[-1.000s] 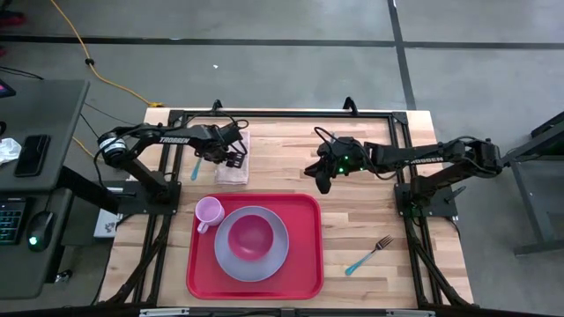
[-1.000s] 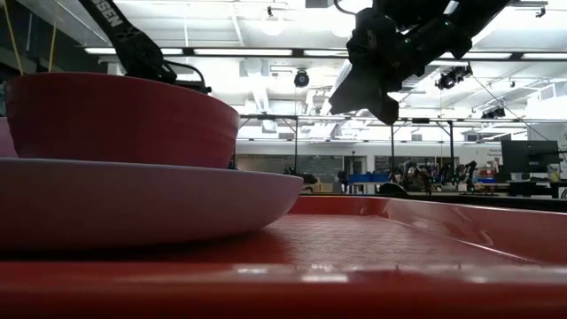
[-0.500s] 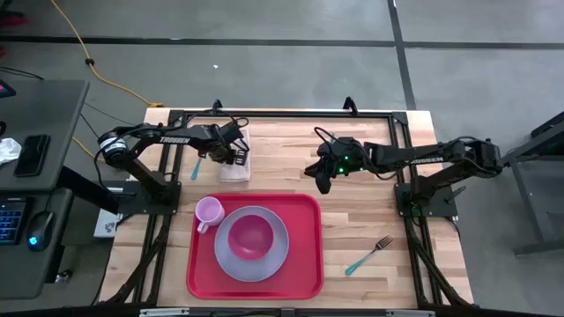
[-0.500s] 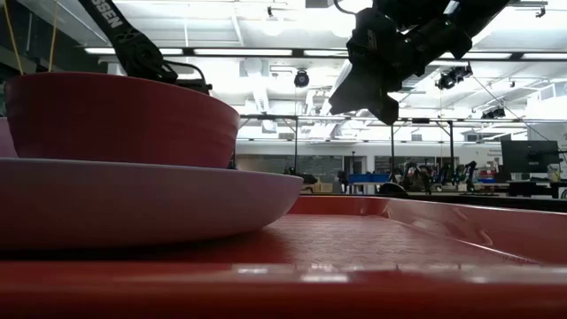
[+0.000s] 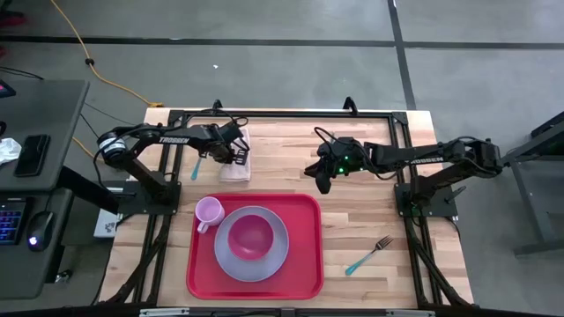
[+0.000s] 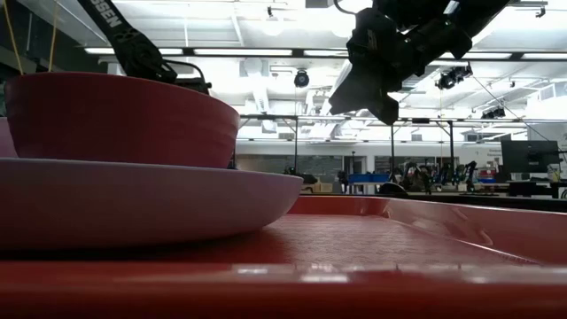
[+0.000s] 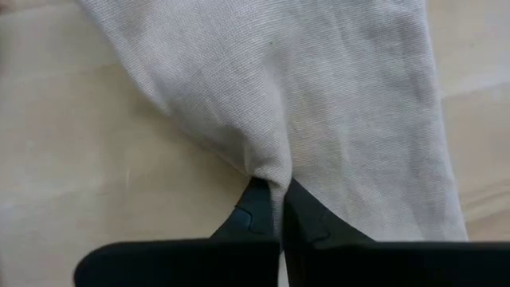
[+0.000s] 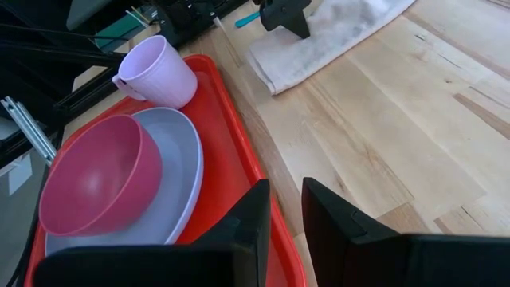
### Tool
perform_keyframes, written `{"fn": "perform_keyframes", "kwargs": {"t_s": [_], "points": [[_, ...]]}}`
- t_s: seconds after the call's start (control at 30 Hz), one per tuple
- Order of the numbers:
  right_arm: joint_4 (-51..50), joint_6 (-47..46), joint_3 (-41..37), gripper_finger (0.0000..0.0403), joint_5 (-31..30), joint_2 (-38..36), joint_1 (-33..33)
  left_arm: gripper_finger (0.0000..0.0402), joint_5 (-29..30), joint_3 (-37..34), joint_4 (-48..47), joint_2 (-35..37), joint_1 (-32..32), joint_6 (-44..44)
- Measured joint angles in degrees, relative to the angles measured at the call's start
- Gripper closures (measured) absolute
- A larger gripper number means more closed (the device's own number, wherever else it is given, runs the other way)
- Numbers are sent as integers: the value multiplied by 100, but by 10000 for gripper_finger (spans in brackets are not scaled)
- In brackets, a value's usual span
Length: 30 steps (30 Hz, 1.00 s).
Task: Set up tray
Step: Put the peach napkin to the right of the purple plate on the orange serving tray
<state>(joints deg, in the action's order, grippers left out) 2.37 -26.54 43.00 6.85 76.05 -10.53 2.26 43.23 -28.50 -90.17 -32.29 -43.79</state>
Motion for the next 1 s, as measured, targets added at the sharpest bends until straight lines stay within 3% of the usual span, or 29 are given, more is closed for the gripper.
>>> {"fn": "perform_keyframes", "kwargs": {"t_s": [1.0], "points": [[424,-229,2,350,34,0,-1,378,-503,-2,1360,2490,2,-111]]}}
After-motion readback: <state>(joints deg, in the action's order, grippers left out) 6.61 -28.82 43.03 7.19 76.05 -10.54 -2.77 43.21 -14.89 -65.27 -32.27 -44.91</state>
